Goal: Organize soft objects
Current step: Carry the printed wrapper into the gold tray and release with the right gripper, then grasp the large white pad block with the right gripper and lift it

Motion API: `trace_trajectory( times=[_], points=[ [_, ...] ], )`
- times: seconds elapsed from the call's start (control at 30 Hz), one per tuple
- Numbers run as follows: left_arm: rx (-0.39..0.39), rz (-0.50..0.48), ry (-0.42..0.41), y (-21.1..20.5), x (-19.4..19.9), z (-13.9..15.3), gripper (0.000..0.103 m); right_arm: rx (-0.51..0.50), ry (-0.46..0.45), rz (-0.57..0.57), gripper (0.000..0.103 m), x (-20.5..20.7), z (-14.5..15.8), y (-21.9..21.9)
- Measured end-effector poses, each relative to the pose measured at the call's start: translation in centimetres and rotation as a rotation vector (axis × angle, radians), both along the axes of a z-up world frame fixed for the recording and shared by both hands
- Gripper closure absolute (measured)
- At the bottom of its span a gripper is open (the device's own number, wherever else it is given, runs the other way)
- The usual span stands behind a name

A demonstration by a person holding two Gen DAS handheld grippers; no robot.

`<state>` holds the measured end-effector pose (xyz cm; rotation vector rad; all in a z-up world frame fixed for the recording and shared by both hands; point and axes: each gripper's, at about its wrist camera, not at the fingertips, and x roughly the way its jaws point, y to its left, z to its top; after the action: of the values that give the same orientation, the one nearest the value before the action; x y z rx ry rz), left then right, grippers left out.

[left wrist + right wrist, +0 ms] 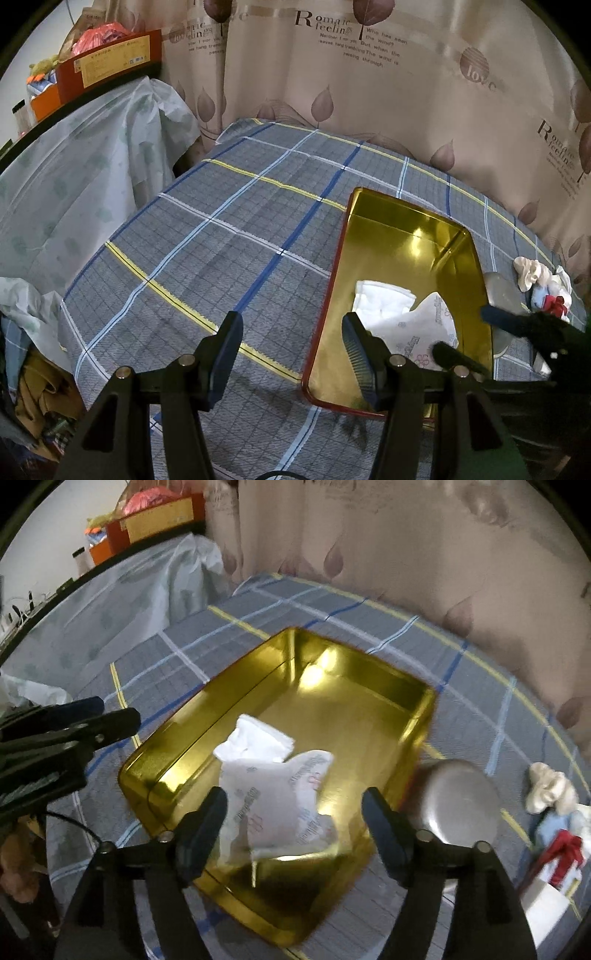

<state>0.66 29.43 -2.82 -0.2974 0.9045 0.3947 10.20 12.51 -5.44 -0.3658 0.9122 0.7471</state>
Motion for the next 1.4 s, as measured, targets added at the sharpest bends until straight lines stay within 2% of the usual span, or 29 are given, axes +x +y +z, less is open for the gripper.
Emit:
trace_trajectory(
  times=[0.07,0.17,0.3,0.37,0.53,0.7,0.8,1.1,1.23,1.4],
  points=[
    [0.002,-0.003,0.002,-0.1,0.0,0.0,0.046,0.004,-0.021,-0.030,0.021,-0.2,0.7,-1.6],
    [0.008,-0.009,0.002,-0.4,0.0,0.0,0.046,0.002,-0.028,-0.096,0.021,-0.1,1.5,-5.1],
    [0.015,-0.020,0.002,-0.9,0.0,0.0,0.046,-0.039,-0.024,-0.249,0.020,1.1,2.2,-11.1],
    [0.018,-0.024,0.003,-1.1,0.0,0.0,0.046,-0.074,-0.029,-0.337,0.015,1.8,2.3,-14.1],
    [0.021,-0.032,0.010,-1.4,0.1,-0.2,0.046,-0.137,-0.002,-0.503,0.013,3.7,1.2,-19.6],
    [0.036,-0.038,0.012,-1.7,0.1,-0.2,0.046,-0.157,0.075,-0.608,0.013,5.6,-1.1,-22.0],
    [0.043,-0.043,0.014,-1.8,0.1,-0.3,0.046,-0.175,0.096,-0.650,0.013,6.4,-2.1,-22.2],
    [0.065,-0.066,0.031,-2.5,0.4,-0.7,0.046,-0.233,0.117,-0.673,0.013,8.5,-4.0,-23.3],
    [0.066,-0.076,0.025,-2.7,0.4,-0.7,0.046,-0.191,0.149,-0.665,0.032,8.5,-4.2,-23.7],
    [0.069,-0.093,0.026,-3.3,0.5,-0.7,0.046,-0.181,0.139,-0.650,0.036,8.2,-4.2,-23.7]
  ],
)
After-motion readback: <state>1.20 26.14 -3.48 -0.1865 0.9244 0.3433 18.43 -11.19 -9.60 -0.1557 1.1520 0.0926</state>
